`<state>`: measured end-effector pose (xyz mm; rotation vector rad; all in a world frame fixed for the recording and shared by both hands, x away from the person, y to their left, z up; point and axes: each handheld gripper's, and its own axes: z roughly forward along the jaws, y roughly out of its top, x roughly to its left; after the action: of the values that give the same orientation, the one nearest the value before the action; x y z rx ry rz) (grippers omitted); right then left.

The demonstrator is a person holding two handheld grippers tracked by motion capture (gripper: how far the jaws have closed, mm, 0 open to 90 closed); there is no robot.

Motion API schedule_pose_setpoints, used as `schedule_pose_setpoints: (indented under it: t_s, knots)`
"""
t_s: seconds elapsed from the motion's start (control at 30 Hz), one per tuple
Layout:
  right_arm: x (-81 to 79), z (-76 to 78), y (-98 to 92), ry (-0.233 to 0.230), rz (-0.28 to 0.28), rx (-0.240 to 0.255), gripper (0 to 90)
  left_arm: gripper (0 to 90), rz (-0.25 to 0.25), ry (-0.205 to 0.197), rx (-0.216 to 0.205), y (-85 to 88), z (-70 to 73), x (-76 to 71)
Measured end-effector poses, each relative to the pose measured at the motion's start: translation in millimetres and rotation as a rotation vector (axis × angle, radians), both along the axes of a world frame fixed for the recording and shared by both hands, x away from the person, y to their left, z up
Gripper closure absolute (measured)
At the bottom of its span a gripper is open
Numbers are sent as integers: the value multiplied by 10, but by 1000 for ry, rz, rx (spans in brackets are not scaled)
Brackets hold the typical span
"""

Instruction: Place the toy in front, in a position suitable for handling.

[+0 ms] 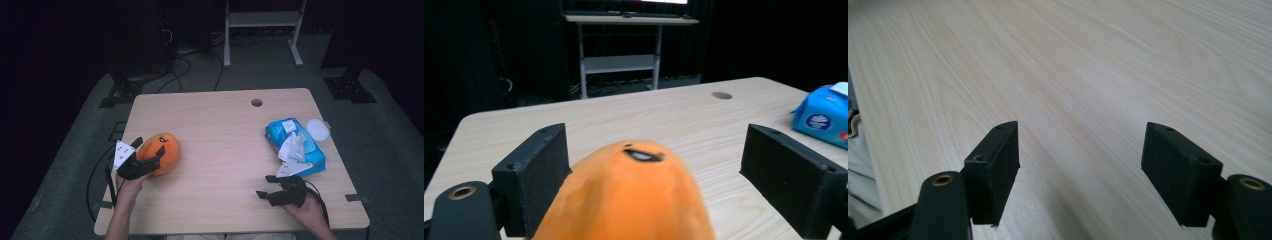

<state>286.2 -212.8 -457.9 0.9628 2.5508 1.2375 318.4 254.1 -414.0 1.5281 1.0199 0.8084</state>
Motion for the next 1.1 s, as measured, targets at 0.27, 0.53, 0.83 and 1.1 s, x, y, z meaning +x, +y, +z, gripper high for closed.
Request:
schedule_pose_setpoints:
  t_s: [0.27, 0.53, 0.83, 1.1]
  knots:
    - [16, -13, 11, 5, 6, -3, 304, 118, 28, 41, 55, 12, -167, 66]
    - [10, -14, 33, -2, 15, -10, 305, 159, 34, 91, 133, -22, -379, 141]
    - [12, -25, 53, 5, 15, -15, 305, 379, 46, 111, 172, -80, -359, 143]
    - [8, -23, 68, -7, 22, -21, 305, 516, 61, 110, 203, -111, -341, 136]
